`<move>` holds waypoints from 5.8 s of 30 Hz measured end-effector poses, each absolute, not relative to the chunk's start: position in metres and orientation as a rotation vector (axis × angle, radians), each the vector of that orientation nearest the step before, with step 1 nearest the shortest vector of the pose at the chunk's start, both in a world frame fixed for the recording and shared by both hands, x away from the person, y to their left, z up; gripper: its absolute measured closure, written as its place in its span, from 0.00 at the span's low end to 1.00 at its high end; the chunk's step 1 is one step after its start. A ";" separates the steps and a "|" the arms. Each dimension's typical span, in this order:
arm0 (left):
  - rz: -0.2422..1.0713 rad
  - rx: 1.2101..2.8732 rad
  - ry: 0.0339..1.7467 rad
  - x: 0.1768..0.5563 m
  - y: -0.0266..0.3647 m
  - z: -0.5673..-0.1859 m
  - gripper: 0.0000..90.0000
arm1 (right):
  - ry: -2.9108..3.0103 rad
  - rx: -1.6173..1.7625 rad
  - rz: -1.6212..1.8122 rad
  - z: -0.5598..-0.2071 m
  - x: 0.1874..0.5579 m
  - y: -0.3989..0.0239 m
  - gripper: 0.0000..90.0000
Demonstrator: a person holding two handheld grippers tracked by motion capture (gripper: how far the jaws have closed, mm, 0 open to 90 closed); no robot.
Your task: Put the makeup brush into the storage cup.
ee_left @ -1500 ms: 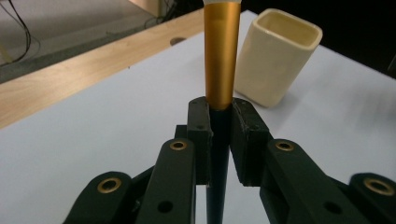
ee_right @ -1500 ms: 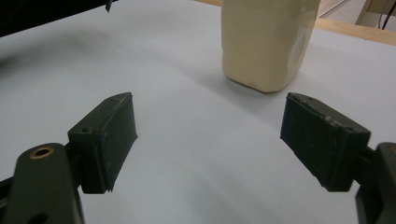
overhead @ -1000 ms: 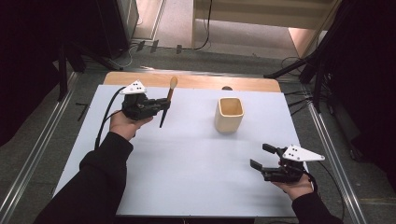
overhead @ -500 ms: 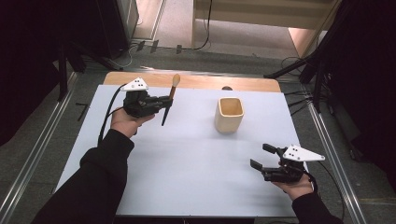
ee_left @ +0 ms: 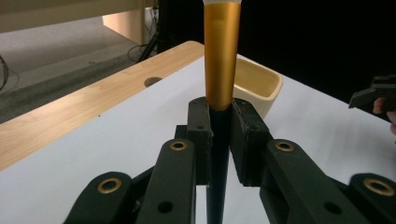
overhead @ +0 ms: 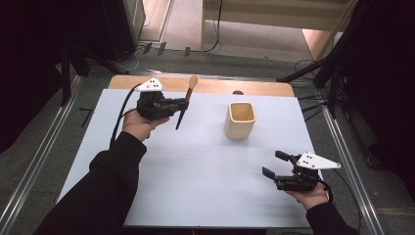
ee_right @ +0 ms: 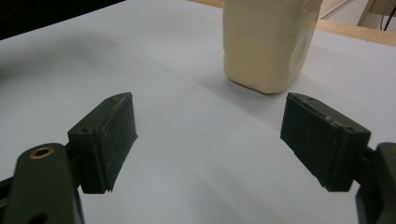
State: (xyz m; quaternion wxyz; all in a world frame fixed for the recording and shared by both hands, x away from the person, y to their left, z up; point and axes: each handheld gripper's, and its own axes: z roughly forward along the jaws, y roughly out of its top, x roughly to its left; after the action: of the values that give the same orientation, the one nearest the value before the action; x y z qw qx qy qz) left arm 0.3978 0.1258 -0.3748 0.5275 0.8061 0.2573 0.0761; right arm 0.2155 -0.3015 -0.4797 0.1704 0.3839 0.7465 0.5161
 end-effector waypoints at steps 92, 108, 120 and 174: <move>0.133 1.908 0.464 0.443 -0.033 -0.344 0.88 | 2.133 1.070 1.497 -0.480 0.215 -0.301 0.21; 0.119 1.929 0.463 0.446 -0.052 -0.361 0.88 | 2.132 1.075 1.499 -0.480 0.214 -0.302 0.21; 0.105 1.926 0.465 0.446 -0.053 -0.372 0.88 | 2.137 1.074 1.499 -0.480 0.214 -0.301 0.21; 0.023 2.037 0.437 0.428 -0.026 -0.396 0.44 | 2.155 1.068 1.492 -0.482 0.214 -0.300 0.21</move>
State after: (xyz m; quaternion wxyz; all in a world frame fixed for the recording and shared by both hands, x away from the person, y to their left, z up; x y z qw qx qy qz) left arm 0.4280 -0.0264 -0.3961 0.5047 0.8440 0.1811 0.0096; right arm 0.2143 -0.3000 -0.4817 0.1549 0.3728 0.7523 0.5206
